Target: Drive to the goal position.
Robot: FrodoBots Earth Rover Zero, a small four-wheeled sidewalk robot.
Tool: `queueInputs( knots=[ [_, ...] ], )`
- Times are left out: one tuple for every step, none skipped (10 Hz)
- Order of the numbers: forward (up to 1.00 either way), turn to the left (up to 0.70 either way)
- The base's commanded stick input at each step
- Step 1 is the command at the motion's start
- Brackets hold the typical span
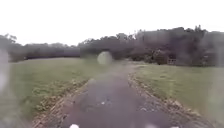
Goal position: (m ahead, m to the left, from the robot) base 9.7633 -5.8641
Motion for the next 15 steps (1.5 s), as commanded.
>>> queueInputs(
  knots=[
    [0.7, 0.0],
    [0.7, 0.0],
    [0.7, 0.0],
    [0.7, 0.0],
    [0.7, 0.0],
    [0.7, 0.0],
    [0.7, 0.0],
    [0.7, 0.0],
    [0.7, 0.0],
    [0.7, 0.0],
    [0.7, 0.0],
    [0.7, 0.0],
    [0.7, 0.0],
    [0.7, 0.0],
    [0.7, 0.0]
  ],
)
